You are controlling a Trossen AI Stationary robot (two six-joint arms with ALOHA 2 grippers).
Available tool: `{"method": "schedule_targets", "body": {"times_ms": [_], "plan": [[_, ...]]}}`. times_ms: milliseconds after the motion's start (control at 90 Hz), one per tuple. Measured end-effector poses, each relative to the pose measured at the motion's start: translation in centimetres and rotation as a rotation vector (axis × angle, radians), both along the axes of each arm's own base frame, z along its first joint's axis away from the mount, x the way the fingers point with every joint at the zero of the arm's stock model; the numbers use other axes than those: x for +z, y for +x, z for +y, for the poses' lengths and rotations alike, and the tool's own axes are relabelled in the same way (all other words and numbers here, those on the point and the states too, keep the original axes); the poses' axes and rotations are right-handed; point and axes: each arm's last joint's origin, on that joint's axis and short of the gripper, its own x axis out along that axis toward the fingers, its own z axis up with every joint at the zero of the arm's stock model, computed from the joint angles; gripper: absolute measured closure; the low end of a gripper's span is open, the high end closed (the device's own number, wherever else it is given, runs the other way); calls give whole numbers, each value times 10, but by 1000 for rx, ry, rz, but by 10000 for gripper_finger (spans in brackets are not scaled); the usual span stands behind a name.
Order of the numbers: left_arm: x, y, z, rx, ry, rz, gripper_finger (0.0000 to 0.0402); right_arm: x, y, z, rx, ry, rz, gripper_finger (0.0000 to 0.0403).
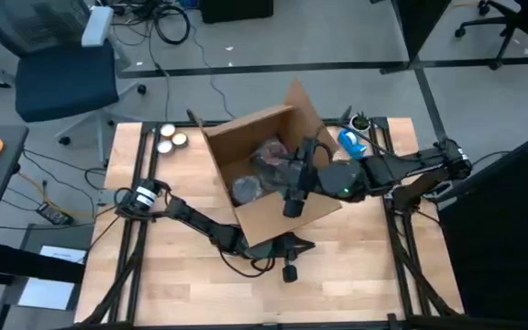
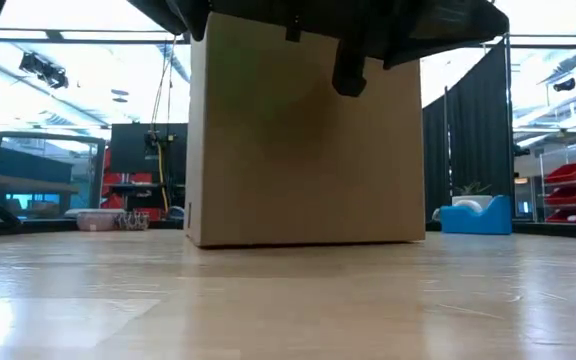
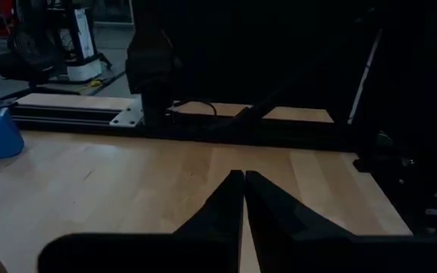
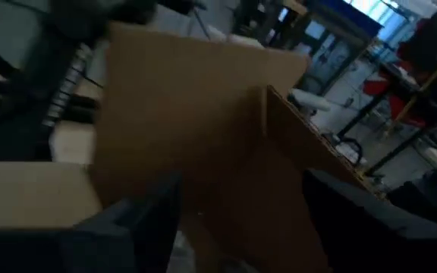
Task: Wrap mug
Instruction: Return to Home Position
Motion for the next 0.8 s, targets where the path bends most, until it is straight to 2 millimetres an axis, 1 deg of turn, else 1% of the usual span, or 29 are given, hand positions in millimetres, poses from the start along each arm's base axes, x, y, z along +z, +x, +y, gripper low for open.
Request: {"method": "schedule_targets", "body": {"times_ms": [256, 422, 800], "plan": [[0, 0, 0, 0, 0, 0, 402, 2, -16, 41, 90, -11, -14, 160], [0, 0, 0, 0, 0, 1, 402, -2, -31, 66, 124, -8, 6, 160], [0, 0, 0, 0, 0, 1, 402, -13, -59, 100, 179, 96, 55, 160]]}}
